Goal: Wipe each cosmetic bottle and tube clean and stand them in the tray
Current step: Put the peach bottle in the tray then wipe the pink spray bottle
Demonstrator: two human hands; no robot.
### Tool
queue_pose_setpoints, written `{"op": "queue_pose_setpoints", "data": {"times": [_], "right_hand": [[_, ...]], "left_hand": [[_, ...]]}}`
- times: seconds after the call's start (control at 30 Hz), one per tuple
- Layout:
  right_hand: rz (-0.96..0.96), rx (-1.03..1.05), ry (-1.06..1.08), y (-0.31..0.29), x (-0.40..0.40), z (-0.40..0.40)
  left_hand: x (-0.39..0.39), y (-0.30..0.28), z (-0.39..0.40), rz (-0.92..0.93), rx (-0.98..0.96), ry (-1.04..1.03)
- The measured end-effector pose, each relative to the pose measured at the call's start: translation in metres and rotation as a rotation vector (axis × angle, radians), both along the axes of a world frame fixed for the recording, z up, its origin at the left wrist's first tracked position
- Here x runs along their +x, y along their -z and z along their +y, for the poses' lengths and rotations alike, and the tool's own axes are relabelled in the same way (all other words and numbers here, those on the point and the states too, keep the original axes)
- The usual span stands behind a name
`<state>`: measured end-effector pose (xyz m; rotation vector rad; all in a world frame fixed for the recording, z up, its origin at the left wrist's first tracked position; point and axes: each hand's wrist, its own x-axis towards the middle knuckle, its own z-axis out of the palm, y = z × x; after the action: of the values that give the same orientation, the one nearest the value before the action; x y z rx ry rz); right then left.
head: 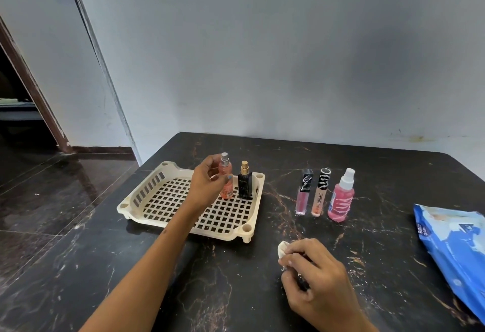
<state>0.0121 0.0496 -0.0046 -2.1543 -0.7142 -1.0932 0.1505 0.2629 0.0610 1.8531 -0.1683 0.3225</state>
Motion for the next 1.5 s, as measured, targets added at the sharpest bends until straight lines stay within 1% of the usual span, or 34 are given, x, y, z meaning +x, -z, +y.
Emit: {"op": "queue_pose_setpoints", "data": {"times": [0.2,0.27,0.33,0.4,0.43,0.5,0.6,0.67,0.83,0.87,0.93,1.0,1.2,1.27,1.37,1.5], "right_hand": [[0.016,0.005,0.006,0.000,0.000,0.000],[0.016,0.028,0.010,0.000,0.000,0.000],[0.011,0.056,0.010,-0.001,0.000,0.000],[0.007,0.071,0.007,-0.002,0.001,-0.001],[0.007,0.074,0.007,-0.002,0.001,-0.001],[0.000,0.078,0.008,-0.002,0.001,-0.002],[-0.017,0.101,0.004,-0.001,0.002,-0.002],[-0.012,0.118,0.008,-0.001,0.002,-0.004],[0.062,0.183,0.048,0.003,0.005,-0.008],[0.076,0.204,0.054,0.004,0.006,-0.008],[0.110,0.235,0.065,0.005,0.007,-0.009],[0.144,0.264,0.083,0.006,0.009,-0.009],[0.208,0.355,0.099,0.008,0.012,-0.010],[0.241,0.412,0.114,0.008,0.012,-0.010],[0.290,0.483,0.164,0.009,0.013,-0.011],[0.333,0.504,0.152,0.005,0.010,-0.012]], "left_hand": [[-0.009,-0.013,0.000,0.065,0.134,-0.040],[-0.016,-0.018,-0.008,0.040,0.185,-0.086],[-0.026,-0.023,-0.025,-0.078,0.202,-0.142],[-0.037,-0.028,-0.048,-0.265,0.201,-0.168],[-0.041,-0.030,-0.060,-0.372,0.233,-0.165],[-0.044,-0.031,-0.087,-0.546,0.360,-0.119],[-0.047,-0.030,-0.129,-0.654,0.573,0.019],[-0.049,-0.032,-0.155,-0.643,0.741,0.073],[-0.045,-0.041,-0.196,-0.461,1.099,0.129],[-0.043,-0.041,-0.200,-0.434,1.148,0.134],[-0.040,-0.043,-0.206,-0.413,1.183,0.141],[-0.039,-0.045,-0.208,-0.413,1.142,0.144],[-0.045,-0.060,-0.193,-0.413,0.863,0.127],[-0.048,-0.068,-0.180,-0.378,0.702,0.140],[-0.055,-0.085,-0.154,-0.267,0.395,0.182],[-0.059,-0.099,-0.117,-0.135,0.113,0.242]]}}
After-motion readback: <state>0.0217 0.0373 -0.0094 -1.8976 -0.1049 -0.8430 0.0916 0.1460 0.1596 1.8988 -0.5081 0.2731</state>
